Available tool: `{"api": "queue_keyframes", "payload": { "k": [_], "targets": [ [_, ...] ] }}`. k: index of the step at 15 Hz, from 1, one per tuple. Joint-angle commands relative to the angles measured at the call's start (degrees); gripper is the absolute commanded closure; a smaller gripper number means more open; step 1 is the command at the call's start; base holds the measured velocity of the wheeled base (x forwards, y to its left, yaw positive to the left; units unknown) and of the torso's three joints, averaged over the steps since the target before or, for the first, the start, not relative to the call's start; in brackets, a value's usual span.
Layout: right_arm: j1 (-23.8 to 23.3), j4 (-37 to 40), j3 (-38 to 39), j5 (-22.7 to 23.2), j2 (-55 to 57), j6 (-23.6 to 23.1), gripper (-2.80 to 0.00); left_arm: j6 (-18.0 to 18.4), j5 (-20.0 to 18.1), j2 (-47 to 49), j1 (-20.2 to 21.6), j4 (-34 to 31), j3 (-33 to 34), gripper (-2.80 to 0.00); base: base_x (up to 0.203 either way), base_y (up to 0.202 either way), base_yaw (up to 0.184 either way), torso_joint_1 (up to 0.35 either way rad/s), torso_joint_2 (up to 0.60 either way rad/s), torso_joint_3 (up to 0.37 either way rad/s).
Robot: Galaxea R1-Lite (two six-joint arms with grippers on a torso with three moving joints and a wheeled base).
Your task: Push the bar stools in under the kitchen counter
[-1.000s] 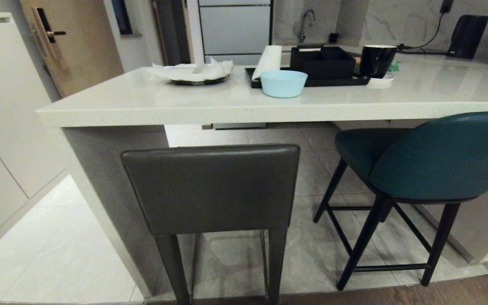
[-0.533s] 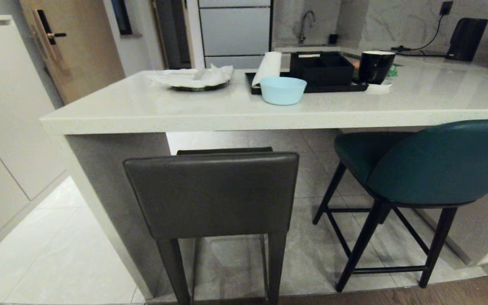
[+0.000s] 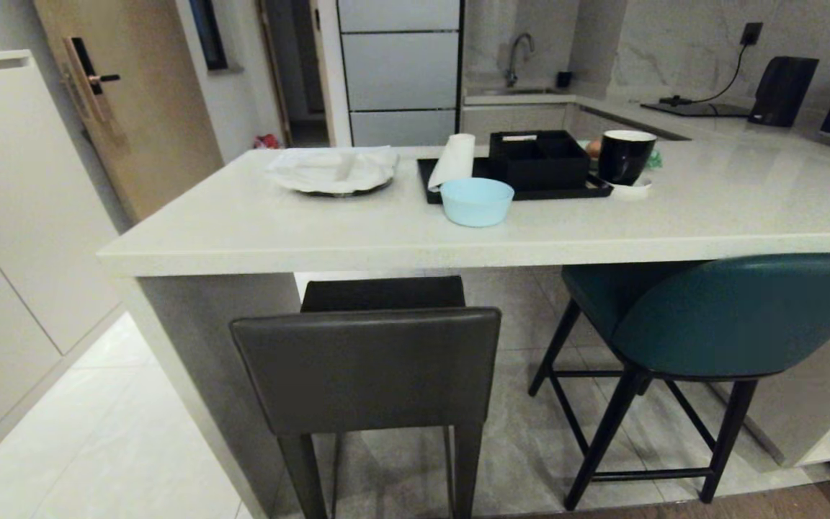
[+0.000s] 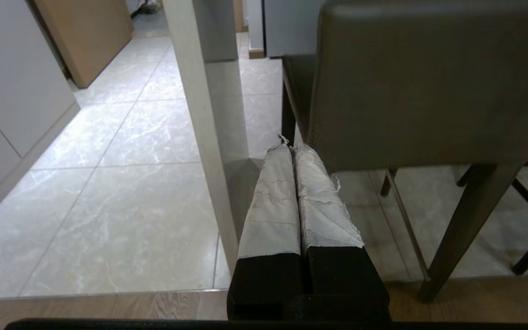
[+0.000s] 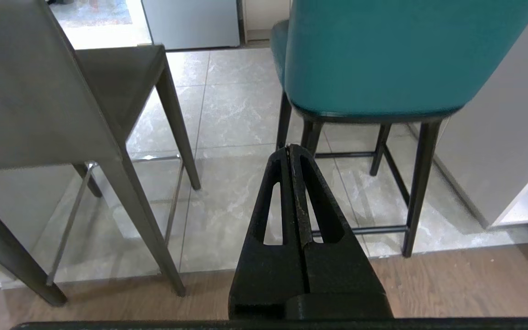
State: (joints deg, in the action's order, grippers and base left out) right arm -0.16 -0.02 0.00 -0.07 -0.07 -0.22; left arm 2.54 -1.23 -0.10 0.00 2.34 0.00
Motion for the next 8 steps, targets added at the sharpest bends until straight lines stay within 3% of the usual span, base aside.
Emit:
{"api": "queue_keyframes", "payload": {
  "k": [1, 4, 8],
  "targets": [
    [0.0, 0.0, 0.0, 0.1, 0.1, 0.0, 0.0, 0.0, 0.0, 0.1, 0.0, 0.0, 1.1, 0.0, 0.0, 0.0, 0.0, 0.205, -0.47, -0.277],
    [0.0, 0.0, 0.0, 0.0, 0.1, 0.0, 0.0, -0.4, 0.0, 0.1, 0.0, -0.1, 1.1, 0.0, 0.0, 0.0, 0.0, 0.204, -0.48, -0.272],
    [0.0, 0.0, 0.0, 0.0, 0.1, 0.0, 0.0, -1.0, 0.0, 0.1, 0.0, 0.0, 1.1, 0.0, 0.0, 0.0, 0.0, 0.065, -0.14, -0.076]
  ]
}}
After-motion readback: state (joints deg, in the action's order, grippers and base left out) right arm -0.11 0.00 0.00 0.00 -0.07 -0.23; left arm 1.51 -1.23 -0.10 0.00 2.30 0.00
